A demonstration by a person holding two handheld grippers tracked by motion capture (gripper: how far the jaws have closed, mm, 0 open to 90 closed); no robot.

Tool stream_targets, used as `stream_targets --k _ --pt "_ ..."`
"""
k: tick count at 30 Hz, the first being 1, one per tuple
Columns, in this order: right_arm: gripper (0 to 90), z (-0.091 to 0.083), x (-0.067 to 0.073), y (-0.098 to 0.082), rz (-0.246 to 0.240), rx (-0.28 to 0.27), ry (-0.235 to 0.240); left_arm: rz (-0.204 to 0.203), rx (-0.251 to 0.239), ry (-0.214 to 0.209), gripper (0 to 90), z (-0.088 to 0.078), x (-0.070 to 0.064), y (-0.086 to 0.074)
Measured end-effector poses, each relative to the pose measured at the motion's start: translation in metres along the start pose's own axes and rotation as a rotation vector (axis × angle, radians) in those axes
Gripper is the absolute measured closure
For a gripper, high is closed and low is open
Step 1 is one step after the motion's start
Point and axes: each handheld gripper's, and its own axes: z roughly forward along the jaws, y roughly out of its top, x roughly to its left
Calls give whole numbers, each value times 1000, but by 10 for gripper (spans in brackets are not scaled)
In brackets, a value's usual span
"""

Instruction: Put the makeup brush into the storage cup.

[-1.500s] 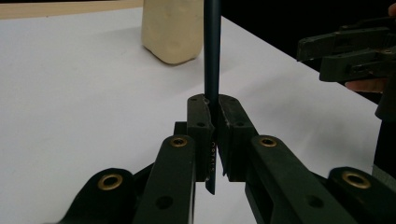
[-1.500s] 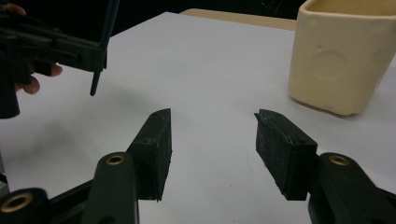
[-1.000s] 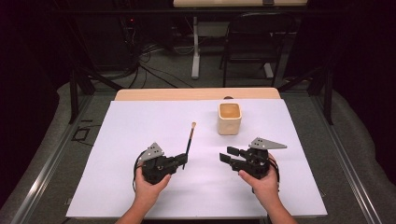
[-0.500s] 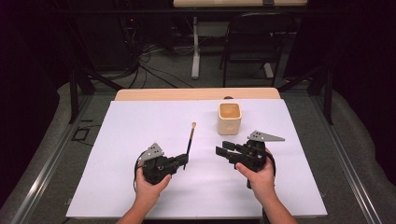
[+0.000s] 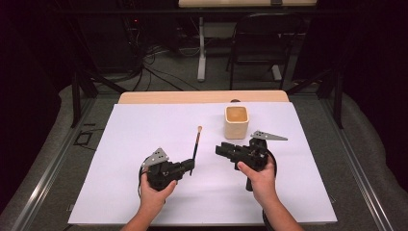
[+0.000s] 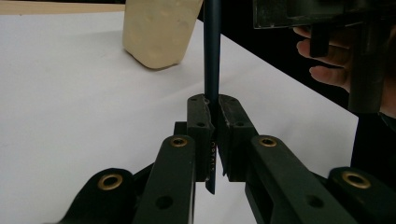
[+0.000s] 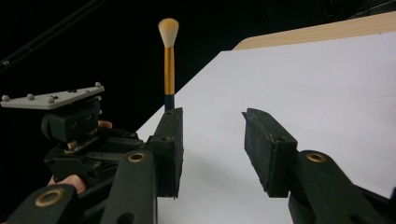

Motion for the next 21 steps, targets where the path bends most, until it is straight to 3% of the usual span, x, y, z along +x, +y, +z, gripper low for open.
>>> stream_targets --k 12,21 --pt "593 -2 -9 -8 90 -30 26 -4 3 1 840 2 -3 -2" --pt "598 1 -7 -13 115 -42 62 -7 19 -32 840 7 -7 -5"
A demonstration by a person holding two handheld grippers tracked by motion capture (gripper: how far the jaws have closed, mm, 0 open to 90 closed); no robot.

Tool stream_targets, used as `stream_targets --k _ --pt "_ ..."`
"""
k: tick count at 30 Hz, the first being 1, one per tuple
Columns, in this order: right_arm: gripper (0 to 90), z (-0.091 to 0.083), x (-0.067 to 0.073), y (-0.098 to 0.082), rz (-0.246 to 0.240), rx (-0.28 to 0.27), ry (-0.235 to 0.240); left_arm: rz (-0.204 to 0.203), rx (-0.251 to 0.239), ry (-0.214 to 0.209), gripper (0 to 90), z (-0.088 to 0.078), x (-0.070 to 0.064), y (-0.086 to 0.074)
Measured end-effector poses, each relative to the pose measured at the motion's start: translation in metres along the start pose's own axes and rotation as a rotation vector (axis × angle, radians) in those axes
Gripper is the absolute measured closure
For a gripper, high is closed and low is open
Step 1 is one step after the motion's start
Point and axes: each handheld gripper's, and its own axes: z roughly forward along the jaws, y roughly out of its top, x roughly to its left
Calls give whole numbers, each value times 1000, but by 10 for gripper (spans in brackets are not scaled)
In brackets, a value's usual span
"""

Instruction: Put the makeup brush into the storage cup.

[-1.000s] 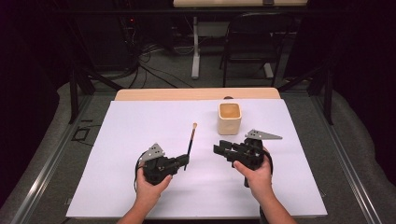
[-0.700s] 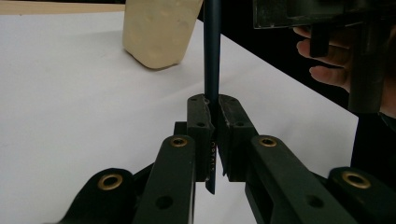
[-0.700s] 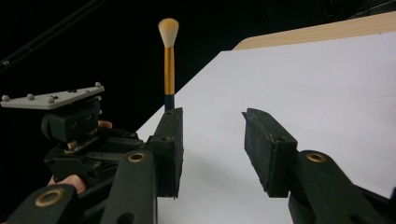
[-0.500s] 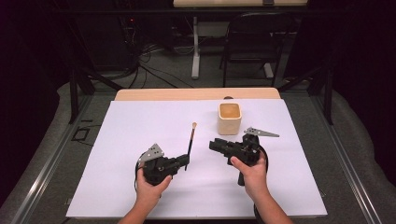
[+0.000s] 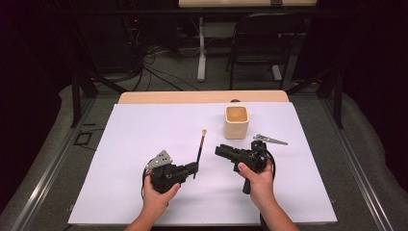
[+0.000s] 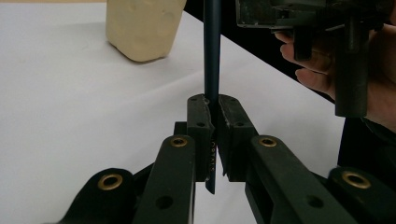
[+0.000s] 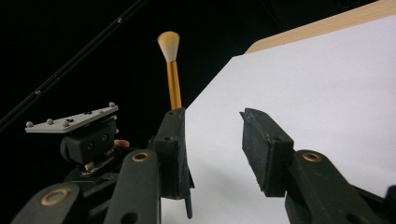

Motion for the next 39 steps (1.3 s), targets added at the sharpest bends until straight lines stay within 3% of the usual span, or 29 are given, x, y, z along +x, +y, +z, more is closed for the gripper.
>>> stream_targets --k 16,26,39 --pt "616 1 2 -1 34 -11 38 1 33 -31 840 7 -7 -4" --pt "632 3 4 -3 27 -14 48 3 50 -46 840 11 -11 -7" --pt "666 5 6 -4 -19 -17 38 4 59 -65 840 15 -14 -7"
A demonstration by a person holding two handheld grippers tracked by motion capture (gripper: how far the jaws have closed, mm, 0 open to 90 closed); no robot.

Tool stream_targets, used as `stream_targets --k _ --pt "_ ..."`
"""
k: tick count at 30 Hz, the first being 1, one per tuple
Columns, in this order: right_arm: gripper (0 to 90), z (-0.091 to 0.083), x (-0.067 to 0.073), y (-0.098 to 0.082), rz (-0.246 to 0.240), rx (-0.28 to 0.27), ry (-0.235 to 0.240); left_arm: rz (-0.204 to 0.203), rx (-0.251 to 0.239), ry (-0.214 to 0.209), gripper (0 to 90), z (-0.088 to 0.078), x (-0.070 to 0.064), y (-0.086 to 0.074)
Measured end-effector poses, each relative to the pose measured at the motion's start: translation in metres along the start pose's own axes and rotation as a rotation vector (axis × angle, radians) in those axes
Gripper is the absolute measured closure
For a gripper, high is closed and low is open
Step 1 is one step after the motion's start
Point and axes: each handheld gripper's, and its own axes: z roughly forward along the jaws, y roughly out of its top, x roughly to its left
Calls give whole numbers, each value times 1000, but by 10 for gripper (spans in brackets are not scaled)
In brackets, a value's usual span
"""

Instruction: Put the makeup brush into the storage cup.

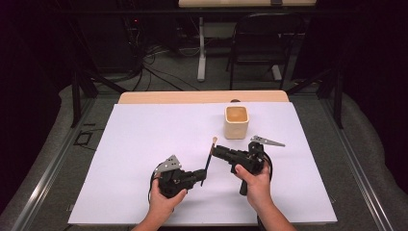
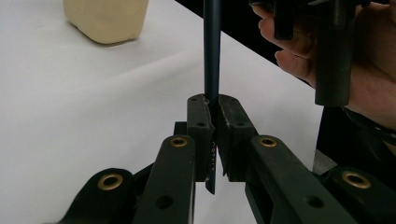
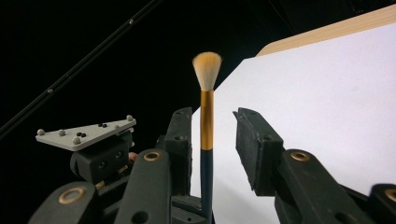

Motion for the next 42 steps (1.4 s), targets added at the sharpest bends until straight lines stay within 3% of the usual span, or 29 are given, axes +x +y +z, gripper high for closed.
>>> stream_targets --k 11,42 --pt "680 2 3 -1 -32 4 -8 -1 2 -5 840 1 -1 0" --pt "789 3 4 -2 -42 0 -15 1 8 -21 840 4 -4 -1"
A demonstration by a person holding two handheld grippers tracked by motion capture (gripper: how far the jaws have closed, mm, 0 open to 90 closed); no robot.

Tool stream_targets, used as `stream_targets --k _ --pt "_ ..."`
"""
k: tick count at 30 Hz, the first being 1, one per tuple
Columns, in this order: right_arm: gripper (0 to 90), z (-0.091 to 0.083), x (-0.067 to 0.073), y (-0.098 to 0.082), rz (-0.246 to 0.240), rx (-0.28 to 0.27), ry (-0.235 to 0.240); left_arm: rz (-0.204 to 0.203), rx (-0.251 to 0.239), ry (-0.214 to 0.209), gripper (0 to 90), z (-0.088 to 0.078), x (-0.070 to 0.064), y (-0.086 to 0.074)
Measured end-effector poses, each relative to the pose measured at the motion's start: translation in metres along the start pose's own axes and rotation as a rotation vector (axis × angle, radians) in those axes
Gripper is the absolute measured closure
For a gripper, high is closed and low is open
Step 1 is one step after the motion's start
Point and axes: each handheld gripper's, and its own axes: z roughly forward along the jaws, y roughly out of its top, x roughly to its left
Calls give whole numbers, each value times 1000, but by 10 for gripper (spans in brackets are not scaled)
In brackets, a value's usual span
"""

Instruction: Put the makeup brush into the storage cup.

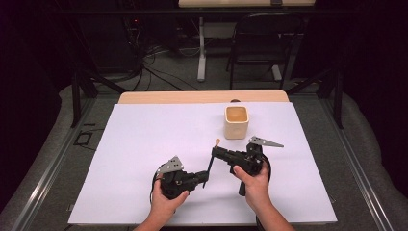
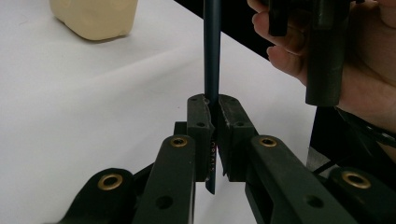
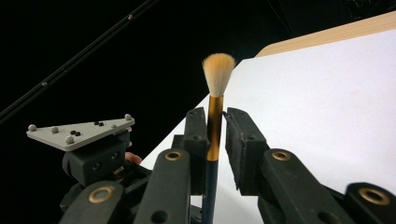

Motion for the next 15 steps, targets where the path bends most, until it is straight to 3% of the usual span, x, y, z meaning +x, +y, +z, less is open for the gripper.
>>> stream_targets --k 15 --pt "839 0 1 0 -15 7 23 1 3 -1 840 1 -1 -1"
